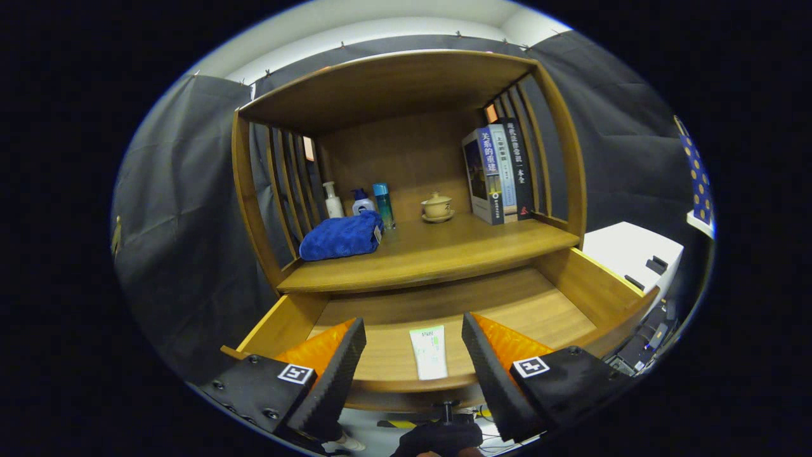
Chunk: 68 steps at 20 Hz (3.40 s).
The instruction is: Pull open the drawer, take out the items inside it, and place them on the countertop above the cabinet.
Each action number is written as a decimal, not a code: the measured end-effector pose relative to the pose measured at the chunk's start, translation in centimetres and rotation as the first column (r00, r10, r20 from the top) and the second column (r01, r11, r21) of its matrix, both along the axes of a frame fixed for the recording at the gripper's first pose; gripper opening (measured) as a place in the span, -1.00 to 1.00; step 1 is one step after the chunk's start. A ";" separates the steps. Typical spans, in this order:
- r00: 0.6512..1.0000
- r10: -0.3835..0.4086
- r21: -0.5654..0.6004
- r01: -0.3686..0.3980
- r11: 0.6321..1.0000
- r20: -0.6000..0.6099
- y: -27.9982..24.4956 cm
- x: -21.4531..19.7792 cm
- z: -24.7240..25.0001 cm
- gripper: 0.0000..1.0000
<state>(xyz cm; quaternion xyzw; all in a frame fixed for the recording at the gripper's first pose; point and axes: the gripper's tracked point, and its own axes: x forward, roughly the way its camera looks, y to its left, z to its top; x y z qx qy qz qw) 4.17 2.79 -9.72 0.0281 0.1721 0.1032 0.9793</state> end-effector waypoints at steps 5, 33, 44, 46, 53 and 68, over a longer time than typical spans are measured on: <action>0.982 -0.001 -0.053 -0.009 0.999 -0.188 1.3 3.5 -3.4 0.97; 0.658 -0.098 -0.233 -0.120 0.965 -0.746 0.3 7.1 -13.6 0.21; 0.770 0.000 -0.187 -0.155 0.970 -0.638 0.0 5.5 -3.4 0.09; 0.785 0.014 -0.179 -0.159 0.971 -0.619 0.2 5.2 -1.5 0.09; 0.838 0.020 -0.149 -0.120 0.982 -0.545 0.9 8.7 4.3 0.09; 0.878 -0.056 -0.133 -0.009 0.991 -0.475 3.4 23.7 3.9 0.09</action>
